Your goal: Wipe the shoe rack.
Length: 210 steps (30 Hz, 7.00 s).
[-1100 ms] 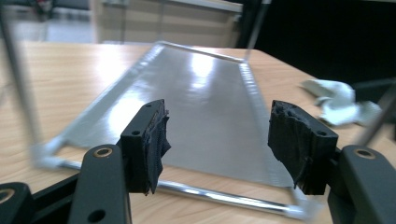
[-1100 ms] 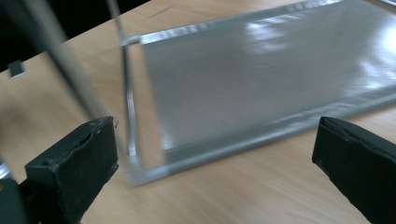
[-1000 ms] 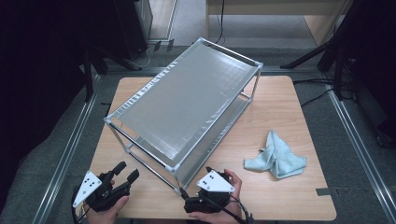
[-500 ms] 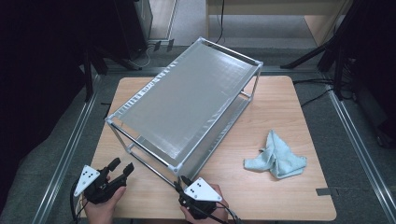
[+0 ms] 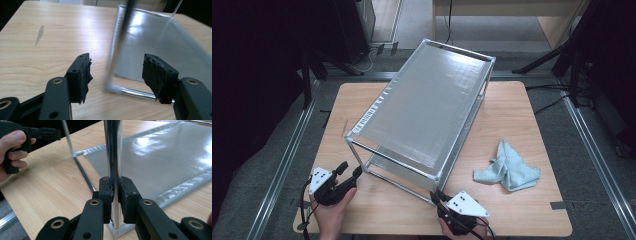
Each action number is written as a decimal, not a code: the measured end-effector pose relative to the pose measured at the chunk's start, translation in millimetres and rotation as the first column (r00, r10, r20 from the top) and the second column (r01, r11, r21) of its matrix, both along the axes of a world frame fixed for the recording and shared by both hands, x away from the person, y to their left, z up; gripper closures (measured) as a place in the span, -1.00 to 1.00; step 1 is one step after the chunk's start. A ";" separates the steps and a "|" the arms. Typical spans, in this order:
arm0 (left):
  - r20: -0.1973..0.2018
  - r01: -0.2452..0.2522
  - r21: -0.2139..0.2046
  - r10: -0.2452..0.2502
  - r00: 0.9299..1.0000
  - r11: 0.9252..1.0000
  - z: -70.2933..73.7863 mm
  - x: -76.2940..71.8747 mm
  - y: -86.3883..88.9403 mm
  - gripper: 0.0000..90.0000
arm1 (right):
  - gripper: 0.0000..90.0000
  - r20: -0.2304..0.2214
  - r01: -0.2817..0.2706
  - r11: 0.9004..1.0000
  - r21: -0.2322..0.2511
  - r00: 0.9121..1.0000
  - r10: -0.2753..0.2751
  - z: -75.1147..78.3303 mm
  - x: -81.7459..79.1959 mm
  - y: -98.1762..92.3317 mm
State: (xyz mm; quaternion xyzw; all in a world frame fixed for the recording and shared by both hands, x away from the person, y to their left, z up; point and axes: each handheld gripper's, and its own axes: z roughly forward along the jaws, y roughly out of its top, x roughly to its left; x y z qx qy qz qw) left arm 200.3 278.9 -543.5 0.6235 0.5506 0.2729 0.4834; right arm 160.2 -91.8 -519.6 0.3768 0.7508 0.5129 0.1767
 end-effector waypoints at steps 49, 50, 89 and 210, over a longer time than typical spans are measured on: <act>0.046 0.476 0.005 -0.475 0.879 0.880 -2.0 -48.0 -110.4 0.96 | 0.39 0.089 0.214 0.976 -0.034 0.974 -0.210 19.8 53.0 -109.4; 0.046 0.477 -0.003 -0.476 0.878 0.879 -2.2 -47.8 -110.4 0.96 | 0.32 0.086 0.194 0.981 -0.003 0.977 -0.193 25.4 51.4 -117.7; 0.074 0.462 0.030 -0.463 0.883 0.887 7.2 -65.7 -99.8 0.77 | 0.81 -0.025 0.449 0.894 0.003 0.894 -0.448 77.1 66.8 -135.2; 0.074 0.494 0.031 -0.495 0.866 0.869 6.8 -59.9 -110.2 0.79 | 0.80 0.096 0.388 0.919 -0.073 0.920 -0.381 54.3 29.0 -81.1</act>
